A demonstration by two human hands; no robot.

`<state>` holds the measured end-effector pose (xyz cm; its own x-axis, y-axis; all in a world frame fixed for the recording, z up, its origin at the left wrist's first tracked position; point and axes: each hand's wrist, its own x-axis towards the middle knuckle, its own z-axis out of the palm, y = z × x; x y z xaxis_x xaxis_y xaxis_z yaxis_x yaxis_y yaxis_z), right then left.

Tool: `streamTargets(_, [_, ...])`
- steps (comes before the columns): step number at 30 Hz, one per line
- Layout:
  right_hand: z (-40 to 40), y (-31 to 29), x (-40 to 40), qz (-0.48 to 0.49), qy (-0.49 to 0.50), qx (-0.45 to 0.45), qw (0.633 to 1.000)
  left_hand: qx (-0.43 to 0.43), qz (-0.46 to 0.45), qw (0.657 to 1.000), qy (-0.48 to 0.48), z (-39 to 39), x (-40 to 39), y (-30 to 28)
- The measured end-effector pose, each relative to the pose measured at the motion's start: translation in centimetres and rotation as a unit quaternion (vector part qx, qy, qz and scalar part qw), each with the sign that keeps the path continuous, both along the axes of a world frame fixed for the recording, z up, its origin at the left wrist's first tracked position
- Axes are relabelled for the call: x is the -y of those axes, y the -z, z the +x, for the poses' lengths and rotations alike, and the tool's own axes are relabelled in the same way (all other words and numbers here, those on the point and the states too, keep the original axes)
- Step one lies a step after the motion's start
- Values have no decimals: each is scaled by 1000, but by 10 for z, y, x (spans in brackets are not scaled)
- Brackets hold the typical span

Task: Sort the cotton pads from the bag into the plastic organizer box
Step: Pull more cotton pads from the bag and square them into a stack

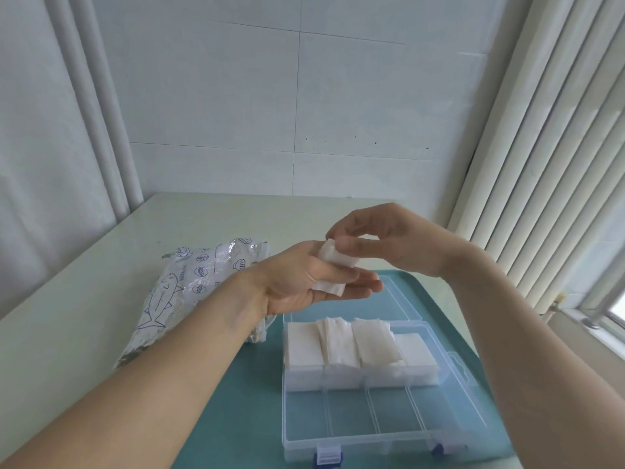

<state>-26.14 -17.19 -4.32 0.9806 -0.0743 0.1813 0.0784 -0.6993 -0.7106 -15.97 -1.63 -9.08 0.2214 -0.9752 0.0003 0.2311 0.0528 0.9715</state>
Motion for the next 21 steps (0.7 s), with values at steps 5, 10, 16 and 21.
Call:
streamTargets(5, [-28, 7, -1, 48, 3, 13, 999, 32, 0, 999, 32, -18, 6, -4])
streamTargets(10, [-48, 5, 12, 116, 67, 36, 990, 164, 26, 986, 22, -27, 6, -9])
streamTargets(16, [-77, 18, 42, 113, 135, -225, 958, 473, 73, 876, -60, -27, 0, -12])
streamTargets(21, [-73, 34, 33, 8, 142, -245, 959, 569, 110, 815, 15, -37, 4, -4])
